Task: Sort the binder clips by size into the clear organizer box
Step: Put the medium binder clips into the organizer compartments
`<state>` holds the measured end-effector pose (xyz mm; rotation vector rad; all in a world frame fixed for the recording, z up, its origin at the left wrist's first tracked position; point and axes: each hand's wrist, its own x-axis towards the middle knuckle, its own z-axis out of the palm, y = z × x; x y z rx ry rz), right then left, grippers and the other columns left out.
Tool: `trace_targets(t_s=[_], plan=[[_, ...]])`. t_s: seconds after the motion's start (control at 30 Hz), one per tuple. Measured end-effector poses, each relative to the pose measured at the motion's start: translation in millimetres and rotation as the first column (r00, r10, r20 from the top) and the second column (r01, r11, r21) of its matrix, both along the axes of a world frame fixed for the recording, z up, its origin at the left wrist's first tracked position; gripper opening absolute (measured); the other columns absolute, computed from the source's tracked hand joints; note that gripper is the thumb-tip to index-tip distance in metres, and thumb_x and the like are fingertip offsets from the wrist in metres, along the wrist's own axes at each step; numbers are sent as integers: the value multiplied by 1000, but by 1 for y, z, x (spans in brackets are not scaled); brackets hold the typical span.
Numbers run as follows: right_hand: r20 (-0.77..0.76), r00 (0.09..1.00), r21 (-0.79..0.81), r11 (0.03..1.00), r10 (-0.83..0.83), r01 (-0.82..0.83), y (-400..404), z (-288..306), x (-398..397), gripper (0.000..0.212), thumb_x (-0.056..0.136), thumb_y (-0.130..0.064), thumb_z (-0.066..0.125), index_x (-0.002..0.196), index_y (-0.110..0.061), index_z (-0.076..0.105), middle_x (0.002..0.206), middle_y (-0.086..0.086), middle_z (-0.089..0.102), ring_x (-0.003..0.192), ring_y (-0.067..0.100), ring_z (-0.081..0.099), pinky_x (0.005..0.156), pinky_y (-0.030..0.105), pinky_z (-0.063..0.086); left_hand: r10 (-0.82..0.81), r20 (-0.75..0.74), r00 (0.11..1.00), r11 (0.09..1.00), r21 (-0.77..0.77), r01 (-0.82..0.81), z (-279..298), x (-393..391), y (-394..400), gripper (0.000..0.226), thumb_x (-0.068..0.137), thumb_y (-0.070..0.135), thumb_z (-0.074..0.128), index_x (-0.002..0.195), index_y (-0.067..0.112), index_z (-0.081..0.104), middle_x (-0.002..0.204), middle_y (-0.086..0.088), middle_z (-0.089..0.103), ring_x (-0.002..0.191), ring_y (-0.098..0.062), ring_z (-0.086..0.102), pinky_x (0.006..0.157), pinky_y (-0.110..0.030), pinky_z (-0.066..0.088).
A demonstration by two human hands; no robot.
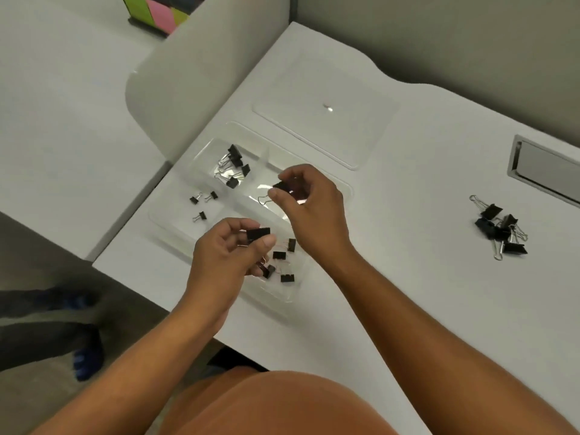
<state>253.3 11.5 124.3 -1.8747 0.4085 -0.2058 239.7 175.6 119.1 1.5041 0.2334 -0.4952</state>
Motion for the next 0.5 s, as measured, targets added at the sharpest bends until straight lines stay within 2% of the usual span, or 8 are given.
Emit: trace_targets(t_s=[0.1,0.13,0.23,0.3,0.4,0.5], plan=[[26,996,-145,986,85,-81,23,-7,55,16,96,-17,72,113,-18,72,98,-14,72,85,-7,65,75,4,45,-9,50,999,999,49,7,-5,20,23,27,89,17,82,113,25,75,89,-3,76,79,-18,72,71,-33,59],[21,994,-194,976,106,-100,28,-12,70,17,97,-14,70,113,-17,72,101,-11,72,86,-4,64,78,8,46,-13,70,997,998,65,9,-6,26,29,27,90,17,81,115,28,75,89,-2,75,81,-18,73,72,-32,59],[-26,987,-316,935,158,-158,36,-28,102,20,97,-8,66,116,-14,72,111,0,71,96,14,65,87,31,53,-34,169,985,989,146,9,-6,45,40,28,92,18,80,115,32,74,89,4,75,85,-12,72,73,-28,57],[-95,979,-372,905,183,-205,37,-33,109,23,99,-8,64,120,-12,72,115,3,72,106,19,65,92,36,53,-53,258,965,975,221,-6,-4,61,45,24,91,22,81,110,34,73,93,7,78,88,-11,72,77,-25,53],[-104,989,-396,907,109,-142,33,-32,100,24,101,-12,62,122,-16,72,122,0,70,121,18,54,100,31,44,-87,381,921,938,343,-53,-1,84,45,18,90,29,82,101,34,69,93,11,77,88,-9,68,72,-14,47],[-60,998,-384,923,14,-36,26,-31,69,20,102,-15,63,117,-23,71,119,-9,68,119,15,50,97,20,37,-181,471,864,882,466,-69,-1,111,35,17,90,35,80,103,35,69,97,16,71,95,-8,60,72,-5,39]])
